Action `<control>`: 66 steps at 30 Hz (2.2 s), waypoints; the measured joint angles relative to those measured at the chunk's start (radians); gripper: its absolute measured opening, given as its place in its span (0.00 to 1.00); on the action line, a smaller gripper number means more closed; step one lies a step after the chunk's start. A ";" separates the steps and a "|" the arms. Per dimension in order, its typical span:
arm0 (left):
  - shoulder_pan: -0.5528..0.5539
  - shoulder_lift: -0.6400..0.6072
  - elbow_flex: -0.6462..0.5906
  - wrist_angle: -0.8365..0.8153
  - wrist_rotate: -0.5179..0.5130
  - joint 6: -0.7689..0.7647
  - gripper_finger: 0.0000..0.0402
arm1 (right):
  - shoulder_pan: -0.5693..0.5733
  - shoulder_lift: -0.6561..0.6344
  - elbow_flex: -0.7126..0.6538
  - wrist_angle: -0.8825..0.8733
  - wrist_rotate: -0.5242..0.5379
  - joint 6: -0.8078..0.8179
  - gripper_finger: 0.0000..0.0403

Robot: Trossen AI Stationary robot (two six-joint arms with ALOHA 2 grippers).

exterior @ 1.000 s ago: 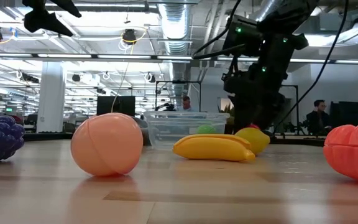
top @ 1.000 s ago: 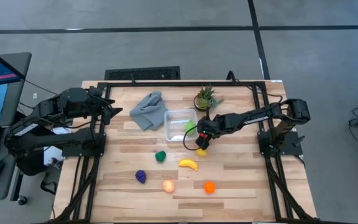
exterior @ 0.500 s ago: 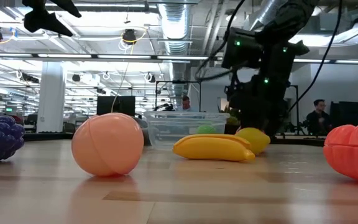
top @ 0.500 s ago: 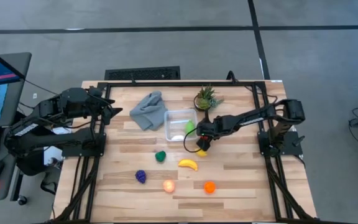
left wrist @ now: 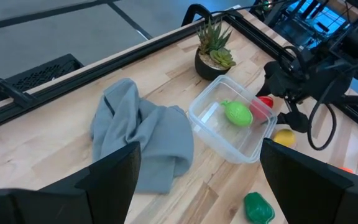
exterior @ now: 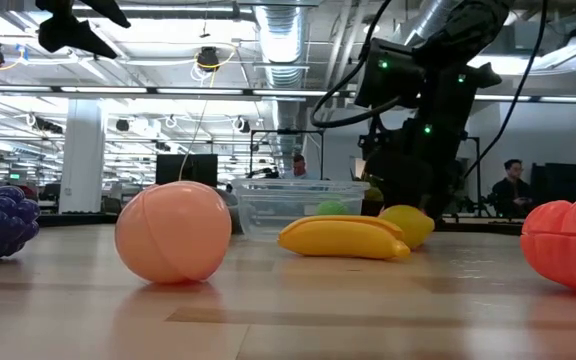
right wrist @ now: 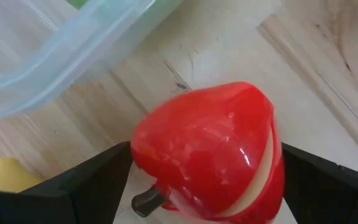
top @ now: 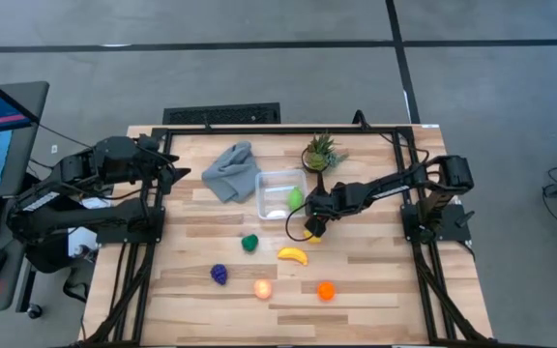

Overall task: Pick and placing Produce into tupperware
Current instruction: Put the red apple into the transparent bin

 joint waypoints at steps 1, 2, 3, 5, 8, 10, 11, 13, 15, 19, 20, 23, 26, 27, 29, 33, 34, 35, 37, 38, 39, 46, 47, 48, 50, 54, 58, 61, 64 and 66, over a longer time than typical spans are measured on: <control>0.000 0.000 0.000 0.000 0.000 0.000 0.79 | 0.000 0.000 0.000 0.001 0.001 0.000 0.96; 0.000 0.000 0.000 0.000 0.000 0.000 0.79 | 0.000 0.000 0.000 0.002 0.001 0.000 0.94; 0.000 0.000 0.000 0.000 0.000 0.000 0.79 | 0.000 0.000 0.000 0.003 0.000 0.000 0.93; 0.000 0.000 0.000 0.000 0.000 0.000 0.79 | 0.000 0.000 0.000 0.003 0.000 0.001 0.90; 0.000 0.000 0.000 0.000 0.000 0.000 0.79 | 0.000 0.000 0.000 0.004 0.000 0.006 0.84; 0.000 0.000 0.000 0.000 0.000 0.000 0.79 | 0.000 0.000 0.000 0.003 0.000 0.010 0.80; 0.000 0.000 0.000 0.000 -0.001 0.000 0.79 | 0.000 0.000 0.000 0.003 0.000 0.015 0.78; 0.000 0.000 0.000 0.000 -0.001 0.000 0.79 | 0.000 0.000 0.000 0.002 0.000 0.017 0.75; 0.000 0.000 0.000 0.000 -0.001 0.001 0.79 | 0.000 0.000 0.000 0.001 0.001 0.017 0.74; 0.000 0.000 0.000 0.000 -0.001 0.001 0.79 | 0.000 0.000 0.000 -0.001 0.000 0.017 0.73; 0.000 0.000 0.000 0.000 -0.001 0.001 0.79 | 0.000 0.000 0.000 -0.001 0.000 0.017 0.73; 0.000 0.000 0.000 0.000 -0.001 0.001 0.79 | 0.000 0.000 0.006 -0.013 0.000 0.017 0.73; 0.000 0.000 0.000 0.000 -0.002 0.001 0.79 | -0.001 0.002 0.025 -0.053 0.000 -0.004 0.73; 0.000 0.000 0.000 0.000 -0.002 0.001 0.79 | -0.001 0.002 0.034 -0.066 0.000 -0.011 0.73; 0.000 0.000 0.000 0.000 -0.002 0.002 0.79 | -0.002 0.002 0.051 -0.082 0.002 -0.028 0.73; 0.000 0.000 0.000 0.000 -0.002 0.002 0.79 | -0.001 0.002 0.069 -0.110 0.001 -0.040 0.73; 0.000 0.000 0.000 0.000 -0.002 0.003 0.79 | -0.001 0.002 0.072 -0.112 0.000 -0.040 0.73; 0.000 0.000 0.000 0.000 -0.002 0.003 0.79 | -0.001 0.002 0.076 -0.116 0.000 -0.040 0.73; 0.000 0.000 0.000 0.000 -0.002 0.003 0.79 | -0.001 0.002 0.085 -0.132 -0.004 -0.040 0.73; 0.000 0.000 0.000 0.000 -0.002 0.003 0.79 | -0.001 0.002 0.091 -0.142 -0.004 -0.040 0.73; 0.000 0.000 0.000 0.000 -0.002 0.003 0.79 | -0.001 0.002 0.098 -0.151 -0.004 -0.040 0.73; 0.000 0.000 0.000 0.000 -0.002 0.003 0.79 | -0.001 0.002 0.133 -0.212 -0.008 -0.055 0.73; 0.000 0.000 0.000 0.000 -0.002 0.003 0.79 | -0.001 0.002 0.134 -0.221 -0.010 -0.055 0.73; 0.000 0.000 0.000 -0.001 -0.002 0.003 0.79 | -0.001 0.001 0.135 -0.229 -0.015 -0.055 0.73; 0.000 0.000 0.000 -0.008 -0.002 0.003 0.79 | -0.001 -0.011 0.136 -0.241 -0.027 -0.055 0.73; 0.000 0.000 0.000 -0.021 -0.002 0.003 0.79 | -0.001 -0.047 0.137 -0.266 -0.027 -0.055 0.73; 0.000 0.000 0.000 -0.020 -0.007 0.010 0.79 | -0.010 -0.109 0.138 -0.283 -0.027 -0.055 0.73; 0.000 0.000 0.000 -0.021 -0.009 0.010 0.79 | -0.015 -0.162 0.138 -0.286 -0.027 -0.055 0.73; 0.000 0.000 0.000 -0.021 -0.010 0.010 0.79 | -0.014 -0.218 0.138 -0.286 -0.027 -0.055 0.73; 0.000 0.000 0.000 -0.021 -0.010 0.010 0.79 | -0.014 -0.255 0.138 -0.284 -0.027 -0.055 0.73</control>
